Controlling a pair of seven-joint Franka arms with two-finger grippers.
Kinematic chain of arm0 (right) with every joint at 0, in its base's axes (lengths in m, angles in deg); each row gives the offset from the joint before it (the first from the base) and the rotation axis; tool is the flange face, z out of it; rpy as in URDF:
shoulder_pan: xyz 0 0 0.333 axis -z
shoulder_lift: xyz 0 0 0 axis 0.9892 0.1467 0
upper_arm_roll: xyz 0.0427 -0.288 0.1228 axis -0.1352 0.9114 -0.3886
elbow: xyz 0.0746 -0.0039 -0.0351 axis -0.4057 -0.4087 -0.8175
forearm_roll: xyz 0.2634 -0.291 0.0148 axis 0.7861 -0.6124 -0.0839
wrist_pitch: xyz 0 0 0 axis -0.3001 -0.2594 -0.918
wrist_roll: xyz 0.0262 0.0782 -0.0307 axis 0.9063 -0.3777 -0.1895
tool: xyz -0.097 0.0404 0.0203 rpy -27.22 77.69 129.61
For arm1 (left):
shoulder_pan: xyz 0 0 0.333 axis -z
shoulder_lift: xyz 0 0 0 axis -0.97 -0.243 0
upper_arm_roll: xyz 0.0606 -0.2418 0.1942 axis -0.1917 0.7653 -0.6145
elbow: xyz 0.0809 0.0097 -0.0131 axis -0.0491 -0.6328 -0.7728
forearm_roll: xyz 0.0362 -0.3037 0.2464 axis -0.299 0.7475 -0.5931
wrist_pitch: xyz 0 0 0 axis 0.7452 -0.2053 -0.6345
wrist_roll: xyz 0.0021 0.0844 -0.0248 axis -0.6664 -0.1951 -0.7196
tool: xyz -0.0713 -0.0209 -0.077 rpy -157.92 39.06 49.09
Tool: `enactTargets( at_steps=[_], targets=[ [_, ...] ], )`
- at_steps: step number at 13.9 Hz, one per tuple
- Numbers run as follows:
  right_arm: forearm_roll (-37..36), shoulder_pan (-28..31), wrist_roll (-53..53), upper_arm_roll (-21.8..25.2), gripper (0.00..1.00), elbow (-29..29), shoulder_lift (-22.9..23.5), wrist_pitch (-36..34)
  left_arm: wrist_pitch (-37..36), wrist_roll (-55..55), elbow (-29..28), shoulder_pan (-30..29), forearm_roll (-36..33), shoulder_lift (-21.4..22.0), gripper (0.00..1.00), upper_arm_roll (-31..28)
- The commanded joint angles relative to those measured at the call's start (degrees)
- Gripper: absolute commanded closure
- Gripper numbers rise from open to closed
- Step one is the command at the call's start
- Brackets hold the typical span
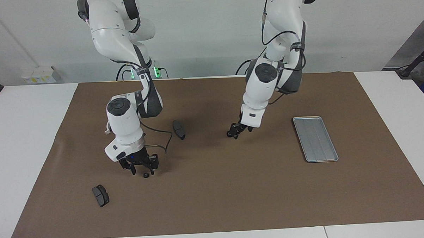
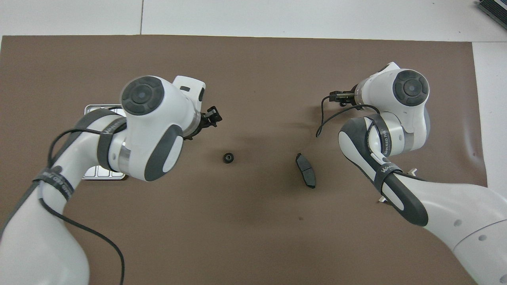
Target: Place bearing gear from tray to pile
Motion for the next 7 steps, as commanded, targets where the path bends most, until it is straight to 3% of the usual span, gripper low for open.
enactTargets(
  at_steps=[1, 4, 7],
  targets=[
    [0.8, -0.1, -0.8, -1.2, 0.06, 0.0, -2.6, -3.6, -7.8, 9.3, 2.1, -7.3, 0.5, 4.3, 0.19, 0.3],
    [0.9, -5.1, -9.0, -2.6, 0.0, 0.9, -4.1, -7.9, -13.7, 20.2, 6.0, -13.2, 0.2, 5.0, 0.19, 0.2],
    [0.9, -11.8, -17.5, -2.6, 0.0, 1.5, -4.4, -9.9, -22.9, 31.5, 14.0, -19.6, -2.3, 5.0, 0.19, 0.1]
  ],
)
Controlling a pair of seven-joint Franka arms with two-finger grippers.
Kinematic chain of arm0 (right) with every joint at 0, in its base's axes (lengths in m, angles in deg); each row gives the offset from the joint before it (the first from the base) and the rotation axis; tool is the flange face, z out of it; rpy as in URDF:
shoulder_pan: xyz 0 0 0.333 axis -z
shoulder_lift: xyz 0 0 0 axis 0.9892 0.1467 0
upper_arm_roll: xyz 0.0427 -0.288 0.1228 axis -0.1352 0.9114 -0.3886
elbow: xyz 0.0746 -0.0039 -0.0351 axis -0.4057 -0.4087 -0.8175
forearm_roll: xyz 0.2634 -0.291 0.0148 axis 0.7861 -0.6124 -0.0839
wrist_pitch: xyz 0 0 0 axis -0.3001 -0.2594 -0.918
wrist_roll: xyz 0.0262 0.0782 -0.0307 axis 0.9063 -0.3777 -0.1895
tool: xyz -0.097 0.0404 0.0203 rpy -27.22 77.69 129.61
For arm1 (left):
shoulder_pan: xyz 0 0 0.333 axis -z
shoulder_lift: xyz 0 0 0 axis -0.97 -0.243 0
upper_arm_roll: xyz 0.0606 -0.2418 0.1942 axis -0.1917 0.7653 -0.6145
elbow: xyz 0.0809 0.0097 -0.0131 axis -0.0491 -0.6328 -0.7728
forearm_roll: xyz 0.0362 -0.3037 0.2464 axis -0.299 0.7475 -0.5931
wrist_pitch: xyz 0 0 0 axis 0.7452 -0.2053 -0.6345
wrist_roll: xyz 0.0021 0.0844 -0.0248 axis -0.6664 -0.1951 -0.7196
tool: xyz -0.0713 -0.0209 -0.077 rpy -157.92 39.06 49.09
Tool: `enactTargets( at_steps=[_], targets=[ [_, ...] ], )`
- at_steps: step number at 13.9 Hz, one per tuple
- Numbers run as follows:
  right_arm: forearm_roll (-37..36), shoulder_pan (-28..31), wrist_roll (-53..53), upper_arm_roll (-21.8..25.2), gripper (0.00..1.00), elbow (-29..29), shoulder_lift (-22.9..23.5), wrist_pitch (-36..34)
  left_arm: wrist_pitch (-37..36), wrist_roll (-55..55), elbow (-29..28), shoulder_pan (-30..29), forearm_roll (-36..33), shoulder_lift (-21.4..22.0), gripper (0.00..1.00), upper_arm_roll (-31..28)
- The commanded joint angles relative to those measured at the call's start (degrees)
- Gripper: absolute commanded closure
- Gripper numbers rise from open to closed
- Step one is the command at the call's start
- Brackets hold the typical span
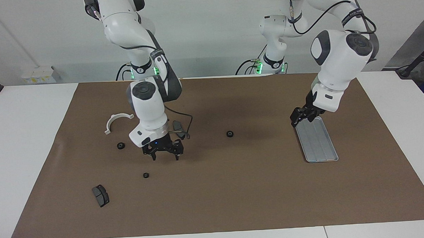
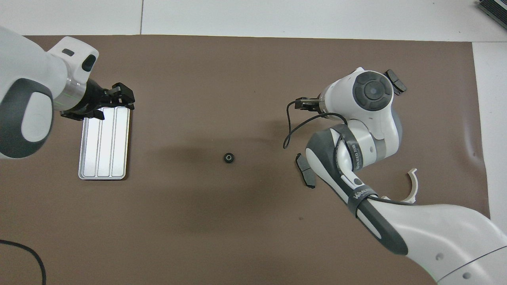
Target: Place bearing gear from tray to pile
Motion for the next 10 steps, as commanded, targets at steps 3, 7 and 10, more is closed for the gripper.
enactTargets(
  at_steps=[3, 7, 10],
  targets=[
    [0.2, -8.9, -10.6, 0.0, 0.0, 2.3, -0.4, -4.7, -16.7, 12.0, 12.0, -5.4, -1.9, 0.0, 0.19, 0.4],
    [-0.7, -15.6, -17.2, 0.1, 0.0, 7.4, 4.4, -6.1, -20.0, 12.3, 12.0, -3.3, -6.9, 5.4, 0.12, 2.2],
    [-1.5, -18.0, -19.7, 0.1, 0.0, 14.6, 9.7, -9.6, -19.1, 14.2, 9.0, -3.9, -6.6, 6.8, 0.0, 2.2]
  ],
)
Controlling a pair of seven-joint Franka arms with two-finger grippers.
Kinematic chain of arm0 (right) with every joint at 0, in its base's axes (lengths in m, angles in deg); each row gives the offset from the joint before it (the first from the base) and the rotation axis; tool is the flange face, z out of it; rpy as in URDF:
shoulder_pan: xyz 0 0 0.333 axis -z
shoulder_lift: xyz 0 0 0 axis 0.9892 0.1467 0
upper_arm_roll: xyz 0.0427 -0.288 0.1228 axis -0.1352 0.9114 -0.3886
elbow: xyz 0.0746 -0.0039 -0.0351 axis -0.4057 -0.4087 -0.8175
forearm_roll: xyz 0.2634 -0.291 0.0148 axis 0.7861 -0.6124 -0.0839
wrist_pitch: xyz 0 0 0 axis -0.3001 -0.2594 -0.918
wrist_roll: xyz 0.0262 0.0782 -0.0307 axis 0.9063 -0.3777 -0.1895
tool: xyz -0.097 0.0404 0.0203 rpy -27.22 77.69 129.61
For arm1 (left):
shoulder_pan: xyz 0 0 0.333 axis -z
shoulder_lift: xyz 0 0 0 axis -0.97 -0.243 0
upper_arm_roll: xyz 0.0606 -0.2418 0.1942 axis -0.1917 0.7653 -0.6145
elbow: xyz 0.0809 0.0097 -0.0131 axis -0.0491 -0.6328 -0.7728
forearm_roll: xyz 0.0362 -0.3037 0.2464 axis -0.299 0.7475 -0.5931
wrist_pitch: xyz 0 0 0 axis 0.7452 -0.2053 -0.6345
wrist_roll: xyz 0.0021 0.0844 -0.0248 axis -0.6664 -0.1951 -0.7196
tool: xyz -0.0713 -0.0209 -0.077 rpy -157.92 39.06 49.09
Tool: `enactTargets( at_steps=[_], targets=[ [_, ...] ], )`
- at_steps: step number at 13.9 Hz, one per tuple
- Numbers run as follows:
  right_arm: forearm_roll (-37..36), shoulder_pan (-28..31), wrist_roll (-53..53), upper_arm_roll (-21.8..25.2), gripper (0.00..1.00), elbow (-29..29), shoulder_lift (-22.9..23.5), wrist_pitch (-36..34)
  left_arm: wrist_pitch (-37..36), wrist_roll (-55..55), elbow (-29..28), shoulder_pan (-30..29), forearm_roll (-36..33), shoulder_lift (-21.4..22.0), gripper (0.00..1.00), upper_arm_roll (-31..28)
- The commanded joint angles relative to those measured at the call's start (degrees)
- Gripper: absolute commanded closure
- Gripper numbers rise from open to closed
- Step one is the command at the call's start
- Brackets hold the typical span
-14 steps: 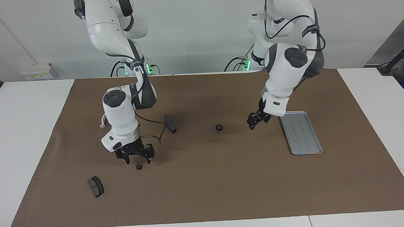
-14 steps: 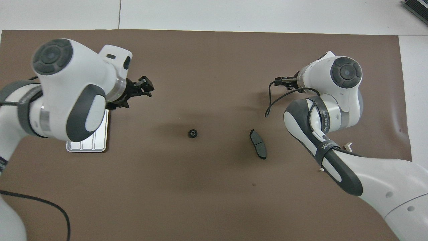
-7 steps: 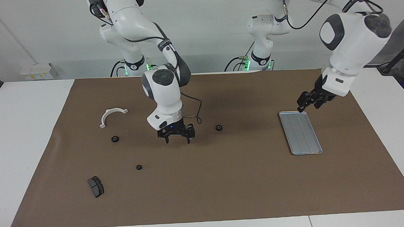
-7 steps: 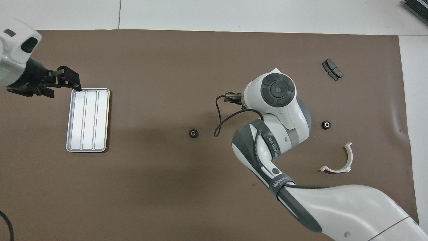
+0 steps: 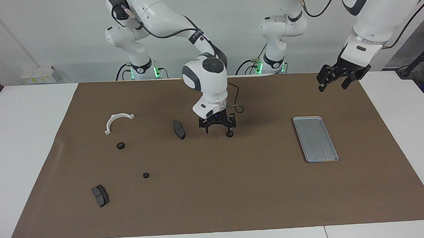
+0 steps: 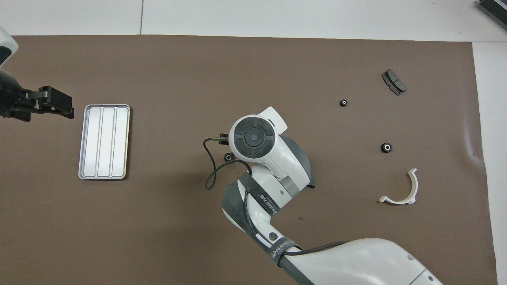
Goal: Place bearing gear from tray to pile
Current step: 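Retract the left gripper while the right gripper grasps the center bearing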
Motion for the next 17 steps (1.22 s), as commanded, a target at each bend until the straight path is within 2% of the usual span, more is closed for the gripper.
enactTargets(
  at_steps=[1, 7, 10, 13, 17],
  targets=[
    [-1.5, -1.7, -2.8, 0.1, 0.0, 7.1, 6.1, -2.3, 0.4, 3.3, -3.9, 0.0, -1.2, 2.3, 0.0, -0.4],
    [-3.0, -2.7, -3.1, 0.0, 0.0, 5.7, 7.3, 1.2, 2.3, 3.6, -8.4, 0.8, -1.1, 2.4, 0.0, -0.3],
    [-3.2, -3.7, -3.0, 0.0, 0.09, 3.7, 7.1, 1.4, 2.4, 3.0, -7.6, 0.7, -0.9, 2.3, 0.0, -0.5],
    [-3.3, -5.0, -3.0, 0.0, 0.23, 3.3, 7.0, 1.5, 2.4, 2.9, -7.2, -1.6, -1.0, 2.9, 0.0, -1.6],
    [-3.4, -5.2, -2.7, 0.0, 0.33, 2.8, 6.9, 1.5, 2.4, 2.9, -7.2, -5.6, -1.1, 3.0, 0.0, -2.0]
  ],
)
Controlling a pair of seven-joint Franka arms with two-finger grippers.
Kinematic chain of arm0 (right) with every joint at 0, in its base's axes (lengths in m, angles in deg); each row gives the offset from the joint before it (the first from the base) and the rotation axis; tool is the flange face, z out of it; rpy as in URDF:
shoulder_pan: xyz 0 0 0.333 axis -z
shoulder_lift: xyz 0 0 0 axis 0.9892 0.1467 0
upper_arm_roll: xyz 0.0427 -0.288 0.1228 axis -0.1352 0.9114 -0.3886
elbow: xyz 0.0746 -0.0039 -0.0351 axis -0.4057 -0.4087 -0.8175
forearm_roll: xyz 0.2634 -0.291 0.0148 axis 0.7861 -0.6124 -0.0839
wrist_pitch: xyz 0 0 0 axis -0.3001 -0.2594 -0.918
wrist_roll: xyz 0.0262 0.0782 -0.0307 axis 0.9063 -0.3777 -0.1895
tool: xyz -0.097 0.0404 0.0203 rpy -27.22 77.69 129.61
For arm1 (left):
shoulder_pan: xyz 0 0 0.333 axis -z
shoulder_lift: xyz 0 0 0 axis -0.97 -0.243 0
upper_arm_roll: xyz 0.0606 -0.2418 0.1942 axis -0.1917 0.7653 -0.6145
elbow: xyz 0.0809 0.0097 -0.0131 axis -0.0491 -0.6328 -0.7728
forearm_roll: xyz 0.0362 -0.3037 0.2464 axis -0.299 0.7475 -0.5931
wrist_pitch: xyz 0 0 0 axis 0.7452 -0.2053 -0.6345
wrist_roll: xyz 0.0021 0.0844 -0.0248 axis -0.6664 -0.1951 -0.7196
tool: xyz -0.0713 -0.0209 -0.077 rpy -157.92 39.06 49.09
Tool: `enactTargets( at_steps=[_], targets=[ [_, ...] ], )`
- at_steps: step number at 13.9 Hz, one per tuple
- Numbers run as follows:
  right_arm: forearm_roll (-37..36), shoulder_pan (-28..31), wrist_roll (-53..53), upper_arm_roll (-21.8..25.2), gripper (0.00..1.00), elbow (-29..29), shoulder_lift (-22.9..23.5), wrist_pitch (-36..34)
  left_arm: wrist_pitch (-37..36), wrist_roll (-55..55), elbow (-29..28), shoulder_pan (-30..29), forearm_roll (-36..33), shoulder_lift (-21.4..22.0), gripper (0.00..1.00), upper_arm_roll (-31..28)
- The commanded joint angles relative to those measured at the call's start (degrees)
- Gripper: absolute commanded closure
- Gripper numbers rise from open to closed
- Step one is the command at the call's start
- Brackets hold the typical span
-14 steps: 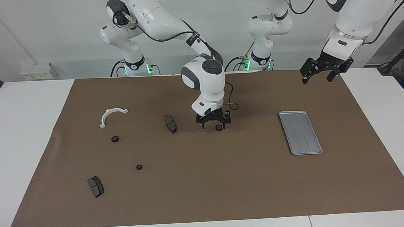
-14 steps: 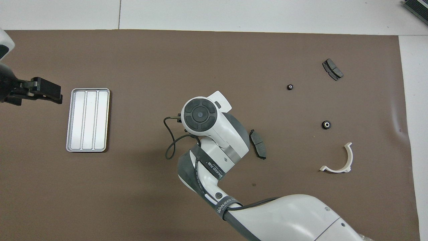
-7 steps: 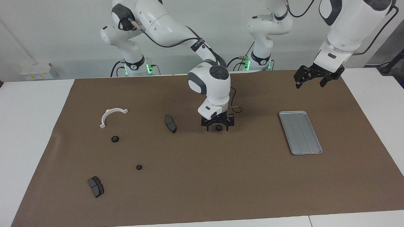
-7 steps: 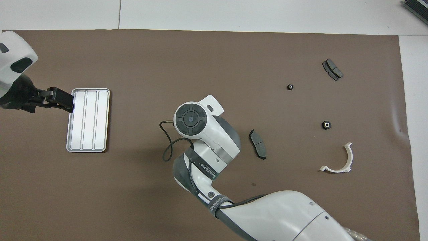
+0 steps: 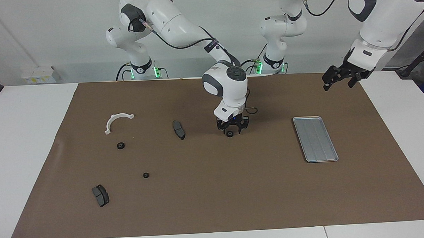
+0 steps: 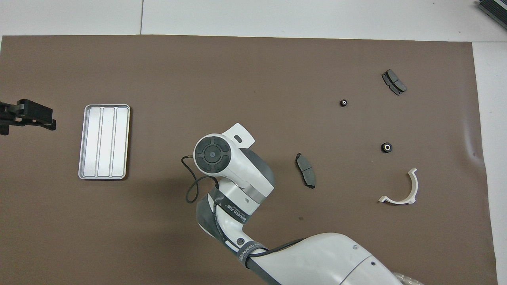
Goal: Place bearing gear from tray to pile
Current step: 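Carry the third bearing toward the other bearings with the right gripper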
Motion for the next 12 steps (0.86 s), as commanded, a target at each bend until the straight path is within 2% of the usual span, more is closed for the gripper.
enactTargets(
  at_steps=[1, 4, 6, 8, 12],
  targets=[
    [-1.7, 0.2, -0.7, -0.1, 0.33, -1.5, -0.5, 1.2, 0.9, 0.2, -1.0, -1.8, -1.0, 1.0, 0.0, 0.2],
    [-2.0, 0.2, -0.7, -0.1, 0.34, -3.3, -0.8, 2.7, 0.8, 0.2, -0.9, -1.7, -1.1, 1.0, 0.0, 0.4],
    [-2.0, 0.2, -0.8, -0.1, 0.4, -3.4, -0.8, 2.7, 0.8, 0.2, -0.9, -1.6, -1.1, 1.0, 0.0, 0.4],
    [-2.0, 0.2, -0.9, -0.1, 0.52, -3.4, -0.8, 2.7, 0.8, 0.2, -1.0, -1.8, -1.1, 1.0, 0.0, 0.3],
    [-1.9, -0.5, -1.1, -0.1, 0.84, -3.4, -1.3, 1.3, 0.8, 0.2, -1.0, -1.8, -1.1, 1.0, 0.0, 0.4]
  ],
)
